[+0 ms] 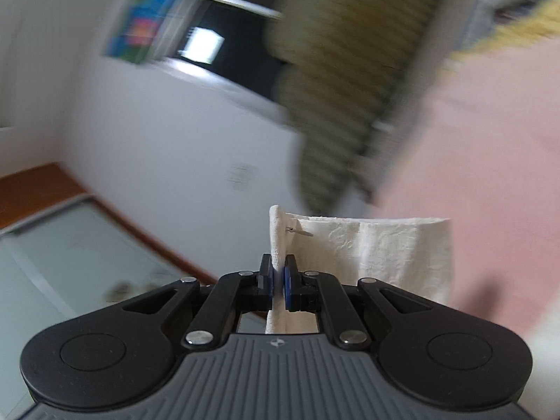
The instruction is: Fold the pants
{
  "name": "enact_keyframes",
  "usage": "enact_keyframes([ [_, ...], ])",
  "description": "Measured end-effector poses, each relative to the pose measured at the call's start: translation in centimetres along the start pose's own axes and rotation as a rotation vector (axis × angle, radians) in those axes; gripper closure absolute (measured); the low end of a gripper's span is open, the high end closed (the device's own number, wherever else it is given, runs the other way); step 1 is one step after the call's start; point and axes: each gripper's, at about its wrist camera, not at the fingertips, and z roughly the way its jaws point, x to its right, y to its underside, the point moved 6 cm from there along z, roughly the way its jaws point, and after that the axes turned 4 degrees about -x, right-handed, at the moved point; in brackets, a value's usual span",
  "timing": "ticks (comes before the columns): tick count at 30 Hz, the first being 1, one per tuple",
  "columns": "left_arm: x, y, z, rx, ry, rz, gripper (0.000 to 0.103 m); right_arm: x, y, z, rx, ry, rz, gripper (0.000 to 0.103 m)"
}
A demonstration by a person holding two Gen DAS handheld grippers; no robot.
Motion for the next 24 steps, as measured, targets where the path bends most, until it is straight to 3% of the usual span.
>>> enact_keyframes([
  [2,-2.3,-2.3,-2.0,0.12,-0.081,-0.082,0.096,-2.6,-0.2,-1.6,0.049,-0.072,-0.091,0.096],
  [4,-2.1,-3.0,-3.5,0.167,-0.094,-0.048,0.097,-2.4,0.2,-4.2,0.082,-0.023,-0.1,0.096],
  [6,0.4,-1.4,-3.7,0.123,-0.026,0.066,0.097,0.4,1.0,-6.9,0.092,0.126,-0.067,0.096],
  [8,3.9,2.0,-3.3,0.033,0.108,0.184,0.095,4.7,2.1,-10.1,0.098,0.302,0.023,0.096],
  [10,7.3,5.8,-2.9,-0.072,0.22,0.307,0.094,8.8,3.5,-13.3,0.107,0.431,0.132,0.096],
  [12,9.5,8.3,-3.0,-0.109,0.275,0.39,0.094,10.9,5.0,-15.2,0.094,0.528,0.163,0.096],
  [15,10.4,8.9,-2.9,-0.101,0.268,0.431,0.094,11.7,6.4,-16.9,0.094,0.569,0.176,0.096],
  [19,9.8,7.7,-3.2,-0.083,0.269,0.376,0.095,10.1,6.9,-18.1,0.098,0.58,0.141,0.096],
  [24,9.9,8.5,-4.4,-0.104,0.331,0.381,0.095,9.5,7.5,-19.2,0.017,0.706,0.046,0.096],
])
